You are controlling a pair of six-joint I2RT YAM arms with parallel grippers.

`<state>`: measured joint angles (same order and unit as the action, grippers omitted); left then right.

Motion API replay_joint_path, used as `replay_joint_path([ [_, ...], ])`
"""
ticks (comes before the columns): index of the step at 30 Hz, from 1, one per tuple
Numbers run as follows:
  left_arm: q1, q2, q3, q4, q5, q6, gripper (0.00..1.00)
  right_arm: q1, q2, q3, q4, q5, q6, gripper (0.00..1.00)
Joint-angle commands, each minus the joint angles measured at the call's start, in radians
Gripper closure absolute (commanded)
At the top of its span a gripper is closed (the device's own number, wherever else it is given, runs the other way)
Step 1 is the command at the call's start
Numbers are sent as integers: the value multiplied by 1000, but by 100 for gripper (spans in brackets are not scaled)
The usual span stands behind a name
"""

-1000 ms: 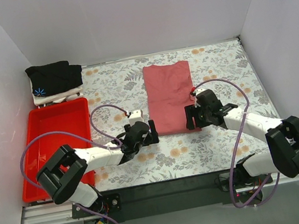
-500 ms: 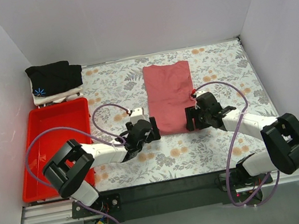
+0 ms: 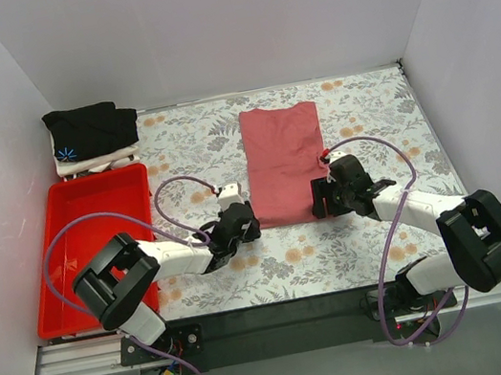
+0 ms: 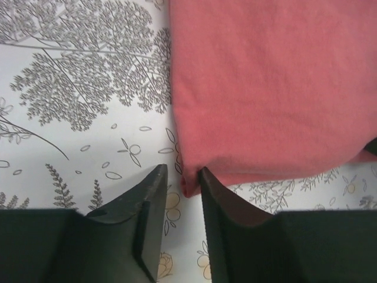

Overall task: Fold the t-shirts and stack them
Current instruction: Fold the tshirt

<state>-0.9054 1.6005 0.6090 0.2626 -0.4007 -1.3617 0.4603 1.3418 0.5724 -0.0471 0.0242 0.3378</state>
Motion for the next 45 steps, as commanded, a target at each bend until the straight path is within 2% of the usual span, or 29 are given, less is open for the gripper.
replay_joint_path([
  [1, -3, -24, -31, -17, 61, -10, 73, -2, 16, -32, -33, 2, 10, 41],
  [4, -3, -5, -41, 9, 97, -11, 76, -3, 17, -34, -39, 8, 10, 52],
  [5, -3, 4, -43, 27, 115, -10, 80, -3, 19, -34, -43, 10, 9, 61],
  [7, -3, 12, -48, 50, 129, -2, 83, -3, 20, -34, -54, 8, 9, 70],
  [8, -3, 15, -48, 53, 134, 1, 88, -2, 17, -35, -57, 10, 9, 78],
  [10, -3, 19, -48, 59, 137, 13, 94, -2, 16, -36, -68, -4, 4, 84],
  [11, -3, 18, -49, 61, 137, 19, 100, -2, 13, -37, -72, -7, 1, 91],
  [14, -3, 0, -57, 53, 141, 38, 100, -2, 7, -36, -95, -17, -9, 99],
  [18, -3, -66, -75, 14, 163, 55, 100, 4, -26, -16, -169, -81, -39, 99],
  [24, -3, -209, -95, -140, 200, 35, 100, 46, -116, 33, -356, -118, -95, 99],
  [28, -3, -295, -115, -229, 322, 55, 100, 95, -167, 63, -466, -156, -86, 99],
  [33, -12, -387, -155, -257, 439, 41, 100, 159, -176, 104, -583, -190, -86, 99],
  [38, -26, -510, -178, -361, 496, 21, 100, 187, -201, 119, -707, -250, -86, 99],
  [45, -62, -593, -164, -442, 694, -43, 100, 222, -194, 161, -882, -427, -172, 99],
])
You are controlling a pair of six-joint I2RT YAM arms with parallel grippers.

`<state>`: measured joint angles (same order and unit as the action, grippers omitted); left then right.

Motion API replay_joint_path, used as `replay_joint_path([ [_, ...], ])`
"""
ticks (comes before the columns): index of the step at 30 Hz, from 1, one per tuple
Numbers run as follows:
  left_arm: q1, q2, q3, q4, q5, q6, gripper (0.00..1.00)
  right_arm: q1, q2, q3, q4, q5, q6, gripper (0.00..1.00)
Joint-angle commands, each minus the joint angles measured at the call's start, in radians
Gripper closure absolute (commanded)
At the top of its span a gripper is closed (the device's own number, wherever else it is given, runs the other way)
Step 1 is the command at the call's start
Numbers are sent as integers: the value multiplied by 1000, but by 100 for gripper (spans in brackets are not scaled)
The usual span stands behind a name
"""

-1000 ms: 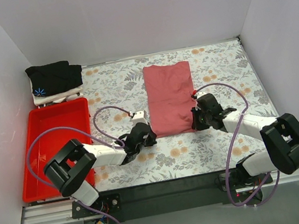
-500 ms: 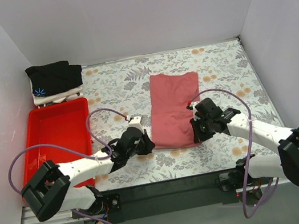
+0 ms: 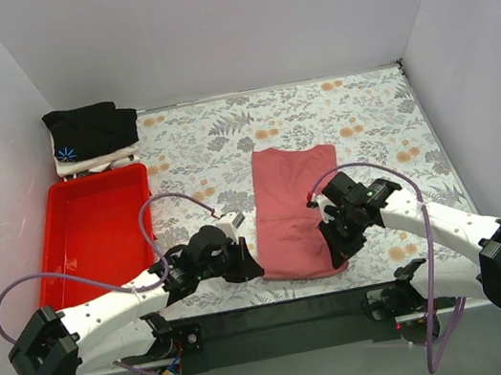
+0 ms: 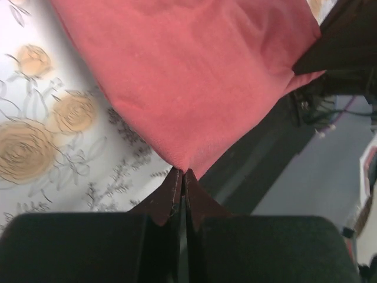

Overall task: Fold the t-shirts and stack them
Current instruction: Fold the tshirt

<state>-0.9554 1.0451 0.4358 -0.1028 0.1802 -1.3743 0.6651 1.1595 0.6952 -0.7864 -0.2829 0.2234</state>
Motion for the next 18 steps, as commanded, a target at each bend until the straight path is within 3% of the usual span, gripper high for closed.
replay_joint_path([
  [1, -13, -45, 15, -98, 161, -32, 100, 24, -14, 40, -164, -139, -64, 99],
  [6, -17, -86, 43, -186, 267, -25, 100, 79, 0, 53, -209, -272, -110, 99],
  [15, -19, -125, 47, -189, 547, 0, 100, 205, 5, 55, -212, -455, -133, 99],
  [18, -17, -145, 50, -186, 564, 9, 100, 235, -11, 70, -211, -506, -141, 99],
])
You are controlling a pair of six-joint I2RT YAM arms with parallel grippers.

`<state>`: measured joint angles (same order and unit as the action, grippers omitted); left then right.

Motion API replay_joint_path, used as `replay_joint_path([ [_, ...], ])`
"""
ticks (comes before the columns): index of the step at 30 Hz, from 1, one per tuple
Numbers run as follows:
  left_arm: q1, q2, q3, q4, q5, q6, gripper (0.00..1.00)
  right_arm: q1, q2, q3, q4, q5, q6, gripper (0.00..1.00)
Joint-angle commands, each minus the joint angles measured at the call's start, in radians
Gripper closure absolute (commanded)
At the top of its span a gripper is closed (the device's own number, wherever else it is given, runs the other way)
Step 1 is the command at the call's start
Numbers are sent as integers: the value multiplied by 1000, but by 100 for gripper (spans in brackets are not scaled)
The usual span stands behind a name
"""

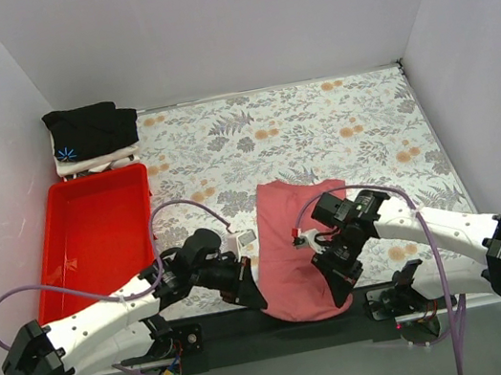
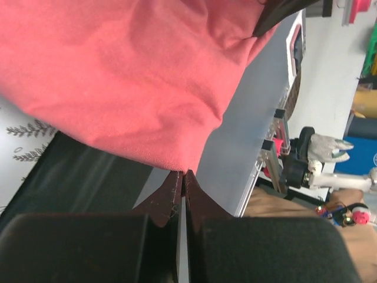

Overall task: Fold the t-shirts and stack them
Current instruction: Fold the tshirt

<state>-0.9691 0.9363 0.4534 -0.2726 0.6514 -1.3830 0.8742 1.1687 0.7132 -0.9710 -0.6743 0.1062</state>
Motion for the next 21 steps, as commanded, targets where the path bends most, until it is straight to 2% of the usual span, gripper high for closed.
replay_joint_path([
  [1, -3, -43, 39, -16, 83, 21, 100, 29, -26, 55, -26, -123, -25, 99],
  [4, -3, -99, 54, 25, 22, 7, 100, 31, -49, 69, -24, -143, -26, 99],
  [8, -5, -140, 73, 75, -189, -2, 100, 26, -69, 139, -25, -59, -7, 99],
  [12, -5, -175, 39, 225, -329, -11, 100, -18, -79, 196, -40, 16, 18, 99],
  [14, -3, -165, 41, 251, -407, 2, 100, -65, -86, 219, -58, 56, 16, 99],
  [21, -3, -24, 82, 397, -522, 68, 100, -167, -116, 261, -92, 145, 21, 99],
])
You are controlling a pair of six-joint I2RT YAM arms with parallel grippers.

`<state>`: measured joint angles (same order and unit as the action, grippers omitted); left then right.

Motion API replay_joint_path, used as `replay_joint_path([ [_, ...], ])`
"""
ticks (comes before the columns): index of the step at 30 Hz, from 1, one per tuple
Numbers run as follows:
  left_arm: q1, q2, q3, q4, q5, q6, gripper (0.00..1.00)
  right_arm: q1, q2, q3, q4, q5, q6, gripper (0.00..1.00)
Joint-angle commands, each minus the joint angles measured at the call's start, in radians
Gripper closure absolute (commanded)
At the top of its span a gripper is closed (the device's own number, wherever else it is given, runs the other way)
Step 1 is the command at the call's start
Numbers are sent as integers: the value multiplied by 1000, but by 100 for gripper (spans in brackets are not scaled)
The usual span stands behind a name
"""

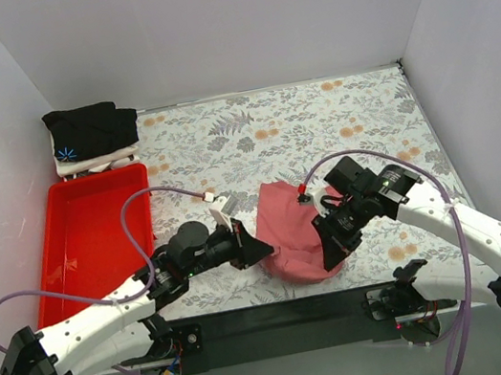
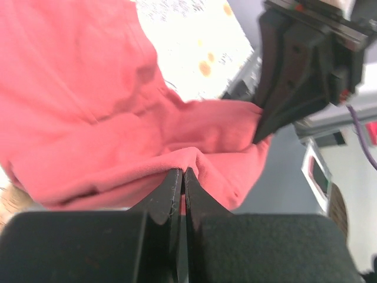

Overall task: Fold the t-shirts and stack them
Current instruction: Fold the tshirt

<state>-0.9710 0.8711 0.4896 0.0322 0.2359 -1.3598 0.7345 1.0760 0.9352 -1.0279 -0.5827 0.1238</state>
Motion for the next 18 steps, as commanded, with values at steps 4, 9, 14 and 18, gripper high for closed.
replay_joint_path([
  [4, 3, 98, 86, 129, -162, 88, 100, -87, -33, 43, -37, 75, -6, 99],
  [9, 25, 186, 144, 179, -175, 116, 100, -156, -28, 71, -35, 113, -16, 99],
  [14, 72, 247, 181, 210, -147, 142, 100, -211, -31, 109, -24, 173, -18, 99],
  [18, 120, 305, 201, 251, -86, 146, 100, -237, -25, 94, 23, 198, -10, 99],
])
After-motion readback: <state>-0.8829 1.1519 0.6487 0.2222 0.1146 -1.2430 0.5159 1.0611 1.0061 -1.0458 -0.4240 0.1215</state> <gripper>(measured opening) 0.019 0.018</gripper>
